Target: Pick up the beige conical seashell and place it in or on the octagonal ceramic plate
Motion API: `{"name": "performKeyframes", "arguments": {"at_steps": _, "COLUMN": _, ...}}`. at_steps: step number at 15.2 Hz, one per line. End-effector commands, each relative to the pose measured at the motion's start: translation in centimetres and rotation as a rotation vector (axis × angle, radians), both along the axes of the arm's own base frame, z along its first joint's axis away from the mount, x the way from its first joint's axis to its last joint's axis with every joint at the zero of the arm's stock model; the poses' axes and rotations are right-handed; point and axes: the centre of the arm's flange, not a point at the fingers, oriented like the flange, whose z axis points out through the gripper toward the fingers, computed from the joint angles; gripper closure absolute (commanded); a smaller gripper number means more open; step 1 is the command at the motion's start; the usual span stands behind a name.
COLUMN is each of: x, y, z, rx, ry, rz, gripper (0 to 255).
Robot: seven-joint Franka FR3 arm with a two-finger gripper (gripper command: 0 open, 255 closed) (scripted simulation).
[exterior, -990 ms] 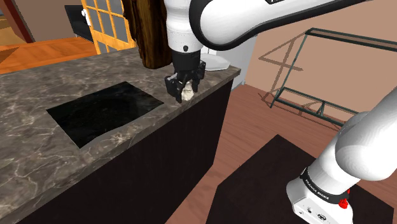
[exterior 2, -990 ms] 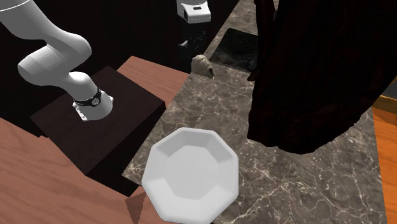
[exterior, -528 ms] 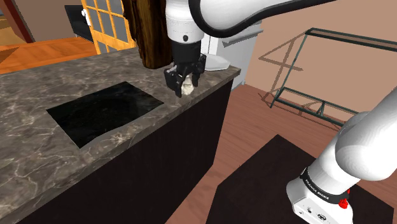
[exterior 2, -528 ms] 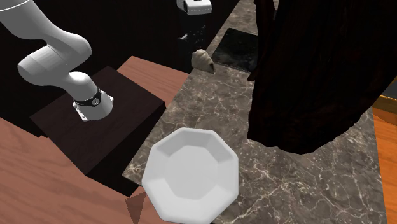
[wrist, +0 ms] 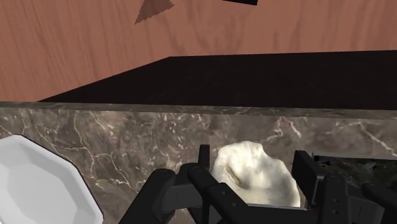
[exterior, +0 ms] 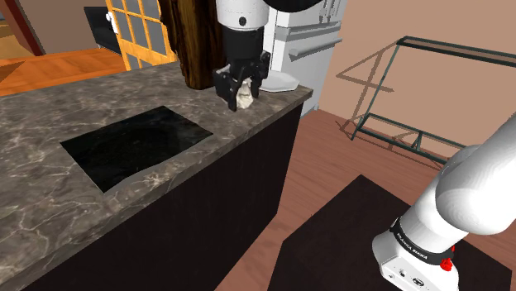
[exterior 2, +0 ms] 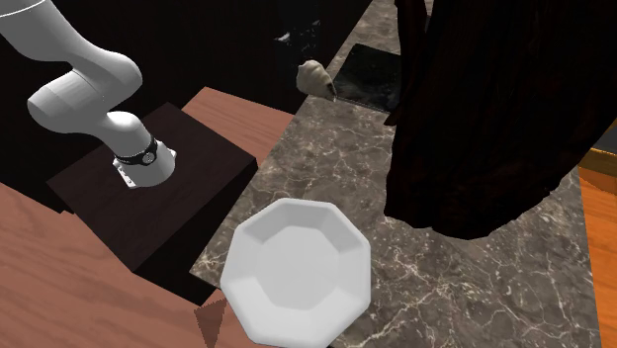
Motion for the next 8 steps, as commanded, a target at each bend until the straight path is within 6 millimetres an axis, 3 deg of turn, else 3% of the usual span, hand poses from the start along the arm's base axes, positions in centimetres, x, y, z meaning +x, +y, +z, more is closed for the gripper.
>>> {"name": "performKeyframes", "arguments": {"at_steps": 1, "x": 0.0, "y": 0.0, "z": 1.2, "rx": 0.000, "ry": 0.000, "rz": 0.000, "gripper": 255}}
{"name": "performKeyframes", "arguments": {"at_steps": 3, "x": 0.0, "y": 0.0, "z": 2.2, "rx": 0.000, "ry": 0.000, "rz": 0.000, "gripper": 255}}
{"name": "performKeyframes", "arguments": {"at_steps": 8, "x": 3.5, "y": -5.5, "z": 2.4, "rx": 0.000, "ry": 0.000, "rz": 0.000, "gripper": 255}}
